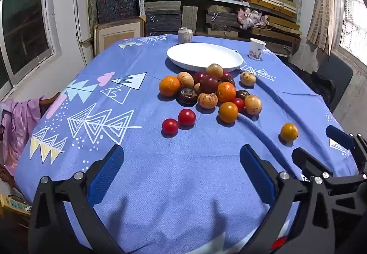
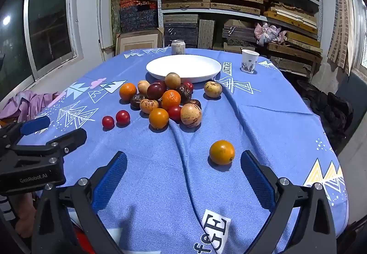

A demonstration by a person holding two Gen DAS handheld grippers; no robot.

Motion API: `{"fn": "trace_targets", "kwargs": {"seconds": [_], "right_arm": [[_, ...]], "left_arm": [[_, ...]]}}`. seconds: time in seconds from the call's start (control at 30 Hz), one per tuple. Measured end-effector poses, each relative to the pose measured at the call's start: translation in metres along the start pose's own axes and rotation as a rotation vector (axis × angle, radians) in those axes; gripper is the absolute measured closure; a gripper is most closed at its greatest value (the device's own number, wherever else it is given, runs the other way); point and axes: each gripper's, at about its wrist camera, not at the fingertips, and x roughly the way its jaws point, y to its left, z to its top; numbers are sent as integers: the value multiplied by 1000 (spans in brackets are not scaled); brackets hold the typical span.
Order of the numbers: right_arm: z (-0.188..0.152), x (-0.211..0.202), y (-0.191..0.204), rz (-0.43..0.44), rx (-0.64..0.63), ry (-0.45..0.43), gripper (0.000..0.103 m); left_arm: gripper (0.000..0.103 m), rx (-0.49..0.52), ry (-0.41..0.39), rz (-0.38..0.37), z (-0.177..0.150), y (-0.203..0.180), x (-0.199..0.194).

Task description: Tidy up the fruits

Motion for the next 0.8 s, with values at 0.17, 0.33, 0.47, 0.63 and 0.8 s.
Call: {"fn": "trace_targets", "kwargs": {"seconds": [0.17, 0.33, 0.47, 0.63, 0.8], "right_arm": [[-2, 1, -2, 14, 29, -1, 3], [-3, 1, -3, 34, 85, 9, 3], [-6, 5, -2, 39, 97, 14, 3], [-6, 3, 2, 54, 77, 11, 3], [-5, 1, 5, 62, 64, 11, 3]], "left_arm": [[4, 23, 14, 15, 0, -8, -2], [4, -6, 0, -1, -2, -3, -4], [4, -14, 2, 2, 1, 2, -3], [4, -5, -2, 34, 0, 1, -3], [4, -9, 4, 31, 0, 2, -2]]}}
